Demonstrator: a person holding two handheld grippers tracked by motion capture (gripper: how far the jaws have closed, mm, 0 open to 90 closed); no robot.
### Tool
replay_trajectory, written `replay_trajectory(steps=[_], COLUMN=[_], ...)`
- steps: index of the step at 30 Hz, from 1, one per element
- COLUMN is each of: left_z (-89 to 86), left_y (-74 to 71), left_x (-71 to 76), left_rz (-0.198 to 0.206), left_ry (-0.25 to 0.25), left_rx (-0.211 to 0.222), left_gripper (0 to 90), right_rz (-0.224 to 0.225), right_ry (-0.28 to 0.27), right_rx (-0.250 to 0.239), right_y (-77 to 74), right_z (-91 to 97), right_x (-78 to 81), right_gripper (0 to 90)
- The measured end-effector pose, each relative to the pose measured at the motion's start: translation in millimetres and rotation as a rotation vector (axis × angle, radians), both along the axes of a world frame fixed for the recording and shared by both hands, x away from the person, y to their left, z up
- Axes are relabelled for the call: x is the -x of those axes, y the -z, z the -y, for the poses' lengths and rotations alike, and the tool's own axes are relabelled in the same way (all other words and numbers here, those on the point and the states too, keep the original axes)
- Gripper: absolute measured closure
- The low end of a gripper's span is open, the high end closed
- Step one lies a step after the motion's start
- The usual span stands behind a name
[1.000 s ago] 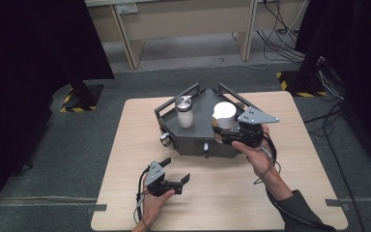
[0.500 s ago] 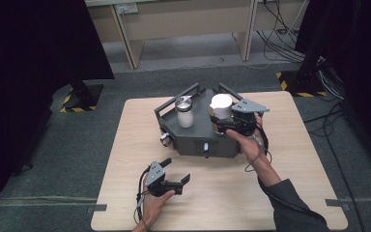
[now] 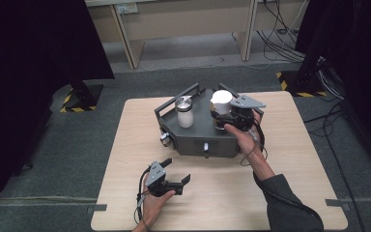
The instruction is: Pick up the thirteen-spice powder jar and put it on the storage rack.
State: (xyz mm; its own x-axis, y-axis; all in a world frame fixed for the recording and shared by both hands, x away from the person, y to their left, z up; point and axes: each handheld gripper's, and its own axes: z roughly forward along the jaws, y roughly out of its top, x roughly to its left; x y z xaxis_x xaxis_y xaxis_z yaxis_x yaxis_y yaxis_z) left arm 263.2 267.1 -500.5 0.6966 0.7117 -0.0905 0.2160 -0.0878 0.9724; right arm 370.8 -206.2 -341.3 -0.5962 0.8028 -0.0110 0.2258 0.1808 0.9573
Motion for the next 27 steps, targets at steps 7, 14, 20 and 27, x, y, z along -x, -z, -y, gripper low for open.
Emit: replay_trajectory(steps=[7, 14, 20, 27], left_z=[0.0, -0.2, 0.1, 0.2], left_y=[0.1, 0.1, 0.3, 0.1], left_x=[-0.2, -0.3, -0.5, -0.3], left_rz=[-0.003, -0.005, -0.005, -0.004], left_ry=[0.002, 0.001, 0.003, 0.004], left_rx=[0.001, 0.003, 0.001, -0.001], left_gripper=[1.0, 1.0, 1.1, 1.1], right_rz=[-0.011, -0.017, -0.011, -0.006], right_ry=[0.012, 0.026, 0.038, 0.042], right_rx=[-0.012, -0.022, -0.019, -0.025], right_y=[4.0, 7.9, 10.6, 12.7], right_z=[-4.0, -7.5, -9.0, -8.5], right_x=[-2.7, -4.2, -4.3, -2.7], right_gripper=[30.8, 30.8, 30.7, 30.7])
